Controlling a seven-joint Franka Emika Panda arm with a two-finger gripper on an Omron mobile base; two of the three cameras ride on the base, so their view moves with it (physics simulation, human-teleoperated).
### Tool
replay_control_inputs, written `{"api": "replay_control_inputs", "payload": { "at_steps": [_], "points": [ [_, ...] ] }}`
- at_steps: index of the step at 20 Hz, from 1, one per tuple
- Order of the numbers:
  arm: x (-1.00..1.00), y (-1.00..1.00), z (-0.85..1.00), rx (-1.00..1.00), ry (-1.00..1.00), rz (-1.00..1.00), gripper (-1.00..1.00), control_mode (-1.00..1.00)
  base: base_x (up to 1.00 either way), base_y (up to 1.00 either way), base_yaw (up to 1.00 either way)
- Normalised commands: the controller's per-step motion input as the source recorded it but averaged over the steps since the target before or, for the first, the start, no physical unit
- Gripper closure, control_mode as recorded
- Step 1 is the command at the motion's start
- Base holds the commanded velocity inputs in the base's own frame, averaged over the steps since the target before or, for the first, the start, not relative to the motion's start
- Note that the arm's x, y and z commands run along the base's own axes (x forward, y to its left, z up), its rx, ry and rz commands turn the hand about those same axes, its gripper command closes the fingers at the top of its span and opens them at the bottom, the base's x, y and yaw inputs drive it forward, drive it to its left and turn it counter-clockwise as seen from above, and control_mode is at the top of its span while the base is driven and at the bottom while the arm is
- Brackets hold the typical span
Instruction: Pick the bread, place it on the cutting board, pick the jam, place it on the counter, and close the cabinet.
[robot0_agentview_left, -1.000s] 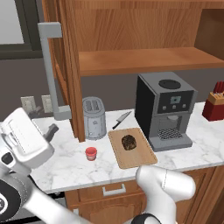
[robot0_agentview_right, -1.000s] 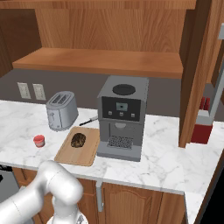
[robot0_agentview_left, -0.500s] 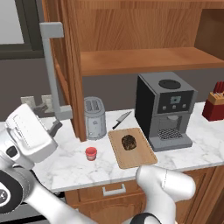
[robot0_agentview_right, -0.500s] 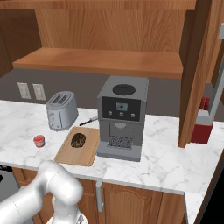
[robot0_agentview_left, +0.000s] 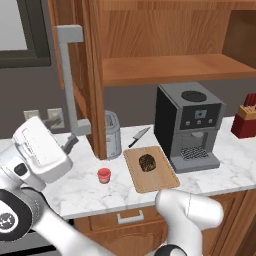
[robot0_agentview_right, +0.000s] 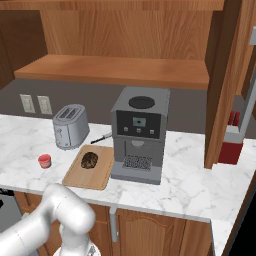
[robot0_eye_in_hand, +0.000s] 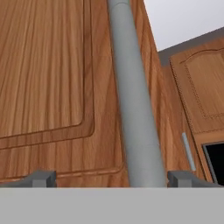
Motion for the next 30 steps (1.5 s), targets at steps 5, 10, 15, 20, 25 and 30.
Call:
{"api": "replay_control_inputs", "payload": {
  "at_steps": [5,10,15,20,25,30],
  "points": [
    [0.0,-0.39,0.19,0.02,0.04,0.0,-1.0,-1.0,0.0,0.0,0.0],
    [-0.04,-0.45,0.07,0.0,0.02,0.0,-1.0,-1.0,0.0,0.0,0.0],
    [-0.06,-0.53,0.04,0.0,0.0,0.0,-1.0,-1.0,0.0,0.0,0.0],
    [0.0,-0.73,0.01,0.0,0.0,0.06,-1.0,-1.0,0.0,0.0,0.0],
    [0.0,-0.79,0.0,0.0,0.0,0.14,-1.0,-1.0,0.0,0.0,0.0],
    [0.0,-0.73,0.0,0.0,0.0,0.14,-1.0,-1.0,0.0,0.0,0.0]
  ]
}}
